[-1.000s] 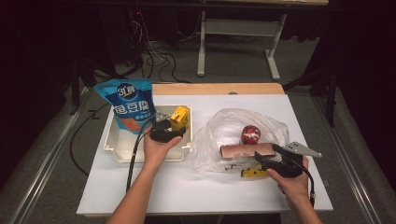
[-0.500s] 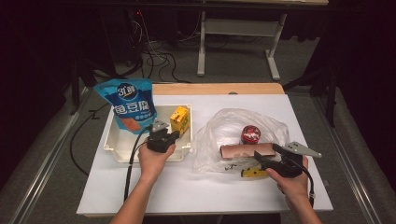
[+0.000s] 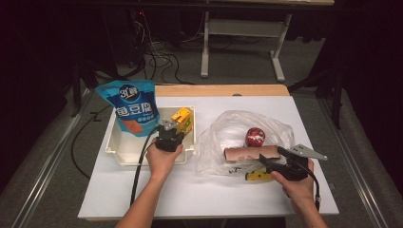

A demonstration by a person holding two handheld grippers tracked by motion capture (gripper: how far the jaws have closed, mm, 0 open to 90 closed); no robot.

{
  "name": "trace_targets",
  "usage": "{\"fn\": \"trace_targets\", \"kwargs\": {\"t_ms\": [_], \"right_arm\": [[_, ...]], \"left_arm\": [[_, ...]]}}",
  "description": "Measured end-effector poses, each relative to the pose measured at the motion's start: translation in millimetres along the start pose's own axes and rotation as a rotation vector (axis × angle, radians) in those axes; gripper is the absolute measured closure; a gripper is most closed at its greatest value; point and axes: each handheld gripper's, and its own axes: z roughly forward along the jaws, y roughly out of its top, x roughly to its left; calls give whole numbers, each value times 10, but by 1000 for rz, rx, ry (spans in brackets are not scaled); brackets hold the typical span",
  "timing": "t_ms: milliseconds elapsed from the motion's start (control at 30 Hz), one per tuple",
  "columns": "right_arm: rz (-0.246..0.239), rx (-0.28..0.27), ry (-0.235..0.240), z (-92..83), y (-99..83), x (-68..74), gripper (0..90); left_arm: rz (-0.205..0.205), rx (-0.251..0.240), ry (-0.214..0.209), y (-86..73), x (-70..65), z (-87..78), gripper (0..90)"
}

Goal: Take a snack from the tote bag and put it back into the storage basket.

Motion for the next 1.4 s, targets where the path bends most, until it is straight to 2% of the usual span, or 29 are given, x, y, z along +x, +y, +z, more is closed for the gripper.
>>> {"fn": "trace_targets", "kwargs": {"t_ms": [300, 600, 733, 900, 967, 1067, 1167, 1233, 1400], "right_arm": [[0, 1, 0, 1, -3, -3, 168], [10, 7, -6, 2, -7, -15, 171], [10, 5, -10, -5, -6, -26, 171], [16, 4, -12, -9, -8, -42, 172], [14, 4, -11, -1, -9, -46, 172], [13, 9, -11, 7, -11, -30, 172], [7, 7, -9, 8, -10, -24, 173], [10, 7, -11, 6, -14, -29, 174], [12, 9, -15, 0, -20, -46, 175]], "left_arm": [[-38, 11, 17, 37, 106, 26, 900], [-95, 17, 49, 99, 223, 94, 900], [-133, 23, 55, 113, 286, 134, 900], [-137, 6, 58, 113, 295, 96, 900], [-155, -3, 37, 122, 303, 100, 900], [-131, 18, 10, 125, 259, 167, 900], [-128, 34, 17, 120, 231, 229, 900], [-157, 36, 36, 127, 217, 291, 900], [-168, 61, 40, 151, 238, 350, 900]]}}
